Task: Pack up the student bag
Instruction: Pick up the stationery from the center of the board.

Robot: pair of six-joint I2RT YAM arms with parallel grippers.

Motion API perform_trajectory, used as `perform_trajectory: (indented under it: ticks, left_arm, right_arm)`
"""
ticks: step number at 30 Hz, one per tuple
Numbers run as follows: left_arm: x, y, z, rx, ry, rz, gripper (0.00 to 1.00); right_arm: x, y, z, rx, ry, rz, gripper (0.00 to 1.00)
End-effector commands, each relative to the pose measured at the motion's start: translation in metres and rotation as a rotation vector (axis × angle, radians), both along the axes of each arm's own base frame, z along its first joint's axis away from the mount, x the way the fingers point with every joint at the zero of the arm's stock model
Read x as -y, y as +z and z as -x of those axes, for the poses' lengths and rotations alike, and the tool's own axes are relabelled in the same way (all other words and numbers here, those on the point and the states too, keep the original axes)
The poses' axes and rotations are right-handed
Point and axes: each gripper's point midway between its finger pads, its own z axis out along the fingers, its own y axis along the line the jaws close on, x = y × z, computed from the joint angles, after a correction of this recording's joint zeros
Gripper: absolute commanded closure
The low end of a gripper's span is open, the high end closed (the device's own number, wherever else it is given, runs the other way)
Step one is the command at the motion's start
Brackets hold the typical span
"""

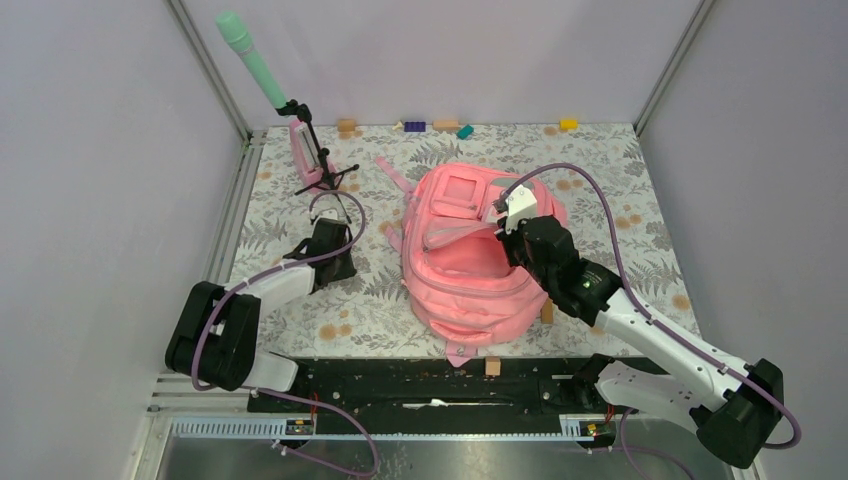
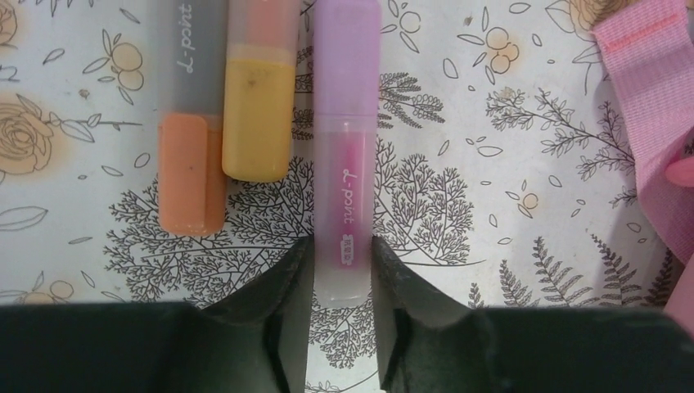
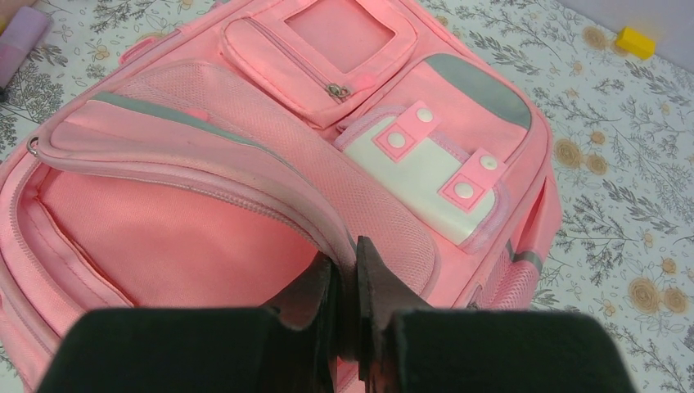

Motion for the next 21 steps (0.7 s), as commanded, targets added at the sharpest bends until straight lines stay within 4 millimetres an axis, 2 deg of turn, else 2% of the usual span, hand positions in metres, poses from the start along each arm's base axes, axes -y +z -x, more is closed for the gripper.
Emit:
perform_trajectory:
  ticks: [1, 5, 9, 13, 18, 21]
  left_arm:
    - [0.005, 0.006, -0.008, 0.013, -0.018, 0.021, 0.80]
    - [0.008, 0.009, -0.003, 0.029, -0.028, 0.048, 0.90]
    - [0.018, 0.026, 0.005, 0.070, -0.060, 0.116, 0.92]
    - [0.037, 0.043, 0.028, 0.120, -0.144, 0.167, 0.94]
    - [0.051, 0.079, 0.053, 0.238, -0.264, 0.201, 0.96]
    - [0.073, 0.098, 0.069, 0.284, -0.354, 0.288, 0.97]
  right_arm:
    - [0.004, 0.052, -0.010, 0.139, -0.052, -0.137, 1.00]
    - [0.004, 0.053, -0.010, 0.144, -0.052, -0.142, 1.00]
    - [0.003, 0.054, -0.009, 0.145, -0.046, -0.146, 1.00]
    - [0.004, 0.055, -0.009, 0.150, -0.046, -0.148, 1.00]
    - [0.003, 0.054, -0.010, 0.150, -0.044, -0.147, 1.00]
    - [0.002, 0.055, -0.010, 0.152, -0.042, -0.148, 1.00]
